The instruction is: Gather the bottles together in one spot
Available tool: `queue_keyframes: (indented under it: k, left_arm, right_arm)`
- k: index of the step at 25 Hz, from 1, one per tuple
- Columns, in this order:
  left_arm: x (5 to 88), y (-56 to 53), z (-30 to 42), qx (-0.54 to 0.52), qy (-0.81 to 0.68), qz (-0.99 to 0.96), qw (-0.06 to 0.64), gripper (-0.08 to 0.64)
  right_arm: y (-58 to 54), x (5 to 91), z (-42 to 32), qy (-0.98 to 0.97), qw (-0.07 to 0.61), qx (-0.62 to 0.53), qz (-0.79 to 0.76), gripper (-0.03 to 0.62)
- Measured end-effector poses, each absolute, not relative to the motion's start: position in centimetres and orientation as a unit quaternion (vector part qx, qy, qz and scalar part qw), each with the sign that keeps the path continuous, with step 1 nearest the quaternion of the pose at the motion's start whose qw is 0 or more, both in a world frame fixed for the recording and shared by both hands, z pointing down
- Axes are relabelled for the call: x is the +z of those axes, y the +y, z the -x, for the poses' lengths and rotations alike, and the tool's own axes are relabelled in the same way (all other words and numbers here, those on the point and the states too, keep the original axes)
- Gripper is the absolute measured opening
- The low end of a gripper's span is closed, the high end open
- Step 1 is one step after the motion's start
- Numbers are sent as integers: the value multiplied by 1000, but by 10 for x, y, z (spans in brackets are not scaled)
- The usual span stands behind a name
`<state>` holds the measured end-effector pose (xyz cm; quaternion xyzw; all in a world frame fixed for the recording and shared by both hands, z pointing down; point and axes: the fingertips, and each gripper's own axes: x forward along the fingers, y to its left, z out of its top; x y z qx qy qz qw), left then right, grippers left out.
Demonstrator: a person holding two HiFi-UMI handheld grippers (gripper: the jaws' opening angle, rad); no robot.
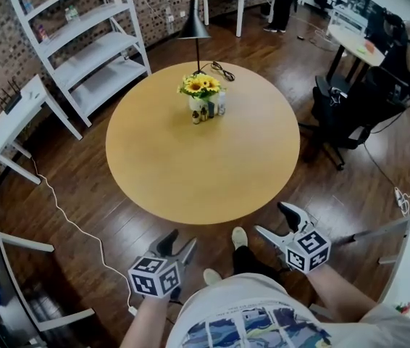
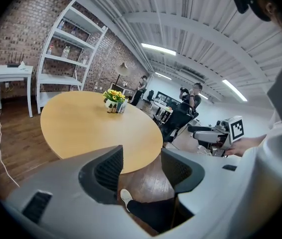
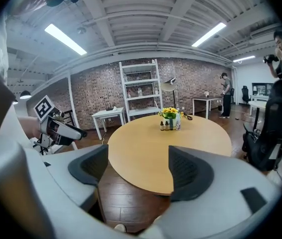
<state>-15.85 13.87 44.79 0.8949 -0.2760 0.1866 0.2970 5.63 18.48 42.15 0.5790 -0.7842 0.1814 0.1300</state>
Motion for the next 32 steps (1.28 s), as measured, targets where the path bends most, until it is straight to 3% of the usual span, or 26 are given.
queue_keyframes:
  k: [17,32]
  left_arm:
    - [448,159,171,176,-284,-892,305,244]
    - [462,95,138,195,-303,-882,303,245]
  right_arm:
    - [201,424,-45,-786,148,183,-572,397]
    - [128,435,-85,-785,195,169,-563,397]
